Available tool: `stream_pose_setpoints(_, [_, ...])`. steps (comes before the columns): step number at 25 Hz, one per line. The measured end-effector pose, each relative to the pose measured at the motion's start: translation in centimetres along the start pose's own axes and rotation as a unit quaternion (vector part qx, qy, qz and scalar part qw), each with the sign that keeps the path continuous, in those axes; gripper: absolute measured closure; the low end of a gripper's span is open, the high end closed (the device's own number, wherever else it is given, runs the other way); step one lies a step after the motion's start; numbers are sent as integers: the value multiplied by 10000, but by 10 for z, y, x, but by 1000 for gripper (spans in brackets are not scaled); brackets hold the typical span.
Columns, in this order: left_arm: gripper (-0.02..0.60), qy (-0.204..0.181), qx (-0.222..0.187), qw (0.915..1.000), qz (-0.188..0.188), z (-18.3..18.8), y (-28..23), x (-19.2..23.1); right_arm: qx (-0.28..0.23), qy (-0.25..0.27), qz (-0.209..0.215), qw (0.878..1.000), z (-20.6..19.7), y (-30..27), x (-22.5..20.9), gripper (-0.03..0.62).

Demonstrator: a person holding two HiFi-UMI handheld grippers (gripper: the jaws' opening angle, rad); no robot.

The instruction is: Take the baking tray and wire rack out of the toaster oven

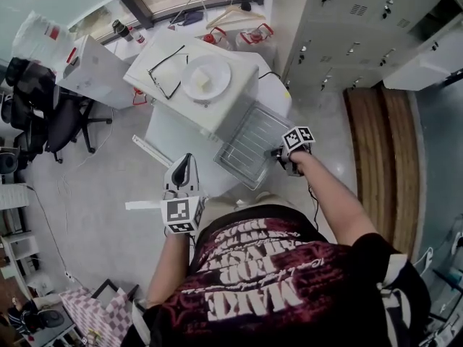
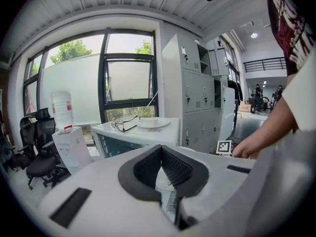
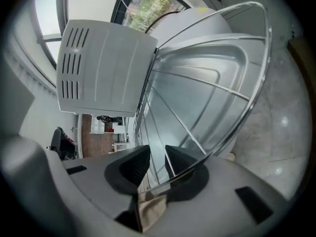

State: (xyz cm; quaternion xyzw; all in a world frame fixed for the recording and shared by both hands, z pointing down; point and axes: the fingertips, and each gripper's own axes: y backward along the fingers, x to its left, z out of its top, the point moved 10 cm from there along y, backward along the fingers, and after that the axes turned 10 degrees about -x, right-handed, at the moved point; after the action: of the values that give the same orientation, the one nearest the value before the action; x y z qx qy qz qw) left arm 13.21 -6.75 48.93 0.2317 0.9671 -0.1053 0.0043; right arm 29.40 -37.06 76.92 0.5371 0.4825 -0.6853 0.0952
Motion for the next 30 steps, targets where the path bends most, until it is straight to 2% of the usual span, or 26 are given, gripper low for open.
stream_pose_setpoints(2, [575, 13, -20, 10000, -75, 2, -4, 0, 91, 4, -236, 9997, 2, -1, 5, 457])
stream_pose_setpoints(5, [575, 6, -67, 9997, -228, 3, -11, 1, 333, 144, -490, 9981, 2, -1, 18, 337])
stream_pose_setpoints(7, [575, 22, -98, 9994, -337, 3, -14, 2, 527, 319, -704, 9956, 1, 1, 23, 294])
stream_pose_setpoints(12, [575, 76, -167, 9980, -605, 7, -22, 12, 843, 748, -1240, 9859, -3, 6, 34, 258])
stream_pose_setpoints(19, [575, 127, -233, 9951, -954, 9, -34, 33, 753, 781, -1502, 9827, -19, 15, 36, 225])
stream_pose_setpoints(23, [575, 133, -232, 9927, -1173, 10, -40, 44, 444, 727, -1694, 9818, -31, 21, 36, 224])
stream_pose_setpoints(25, [575, 141, -254, 9912, -1288, 11, -43, 49, 150, 883, -1784, 9799, -34, 24, 44, 226])
stream_pose_setpoints(28, [575, 193, -287, 9890, -1437, 14, -50, 54, -648, 1499, -1875, 9686, -40, 34, 67, 332])
stream_pose_setpoints(30, [575, 215, -339, 9875, -1522, 15, -54, 54, -1355, 1887, -1944, 9530, -45, 43, 85, 413])
